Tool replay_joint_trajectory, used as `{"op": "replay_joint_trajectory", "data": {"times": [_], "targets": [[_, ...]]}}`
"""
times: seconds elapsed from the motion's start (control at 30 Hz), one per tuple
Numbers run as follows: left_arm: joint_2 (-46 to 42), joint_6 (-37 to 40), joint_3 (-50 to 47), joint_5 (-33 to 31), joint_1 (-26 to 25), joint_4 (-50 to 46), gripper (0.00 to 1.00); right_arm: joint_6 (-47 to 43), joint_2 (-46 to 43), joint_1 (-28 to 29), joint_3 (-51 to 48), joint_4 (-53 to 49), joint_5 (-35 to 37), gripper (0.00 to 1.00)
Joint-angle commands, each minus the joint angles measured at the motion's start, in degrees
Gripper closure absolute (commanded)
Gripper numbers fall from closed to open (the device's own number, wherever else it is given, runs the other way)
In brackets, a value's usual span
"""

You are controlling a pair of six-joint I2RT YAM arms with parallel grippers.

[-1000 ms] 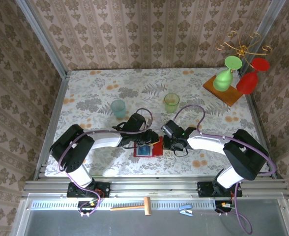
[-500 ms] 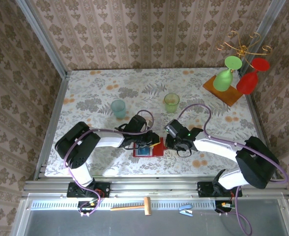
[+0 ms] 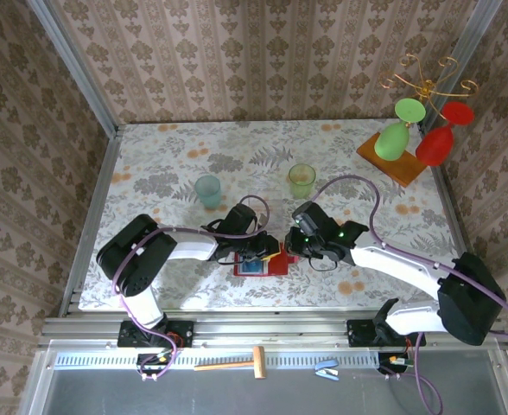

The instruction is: Take the credit cards out of the card holder

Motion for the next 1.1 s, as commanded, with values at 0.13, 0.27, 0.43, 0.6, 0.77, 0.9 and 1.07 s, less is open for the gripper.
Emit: {"op": "replay_joint_trajectory", "data": {"times": [0.13,0.27,0.43,0.6,0.77,0.9,1.07], "targets": [[-1.2,-1.1,-0.7,0.8,-0.2,1.7,0.79,2.8,6.7,0.7,-1.8,3.6,-3.6,0.92],[-3.8,-0.4,0.1,0.3,0.1,0.7,0.73,2.5,9.9,0.7,-1.8,5.1,-4.8,0.92],[-9.1,3.2,0.5,-2.9,0.5,-4.3,0.53,2.2,12.4,0.7,-1.1,5.4,-5.3,0.92],[-15.2,7.4,0.6,-6.9,1.5,-12.3,0.39,2.0,14.4,0.7,-0.3,5.0,-5.3,0.92],[-19.8,9.9,-0.5,-8.9,4.0,-19.3,0.38,1.7,15.6,0.7,1.5,4.8,-6.4,0.92],[-21.9,9.5,-3.9,-8.4,6.5,-19.4,0.44,1.4,16.7,0.7,3.0,4.8,-7.0,0.92],[-22.4,9.5,-7.2,-7.6,8.5,-19.4,0.52,1.4,17.7,0.8,3.7,5.2,-7.6,0.92]]}}
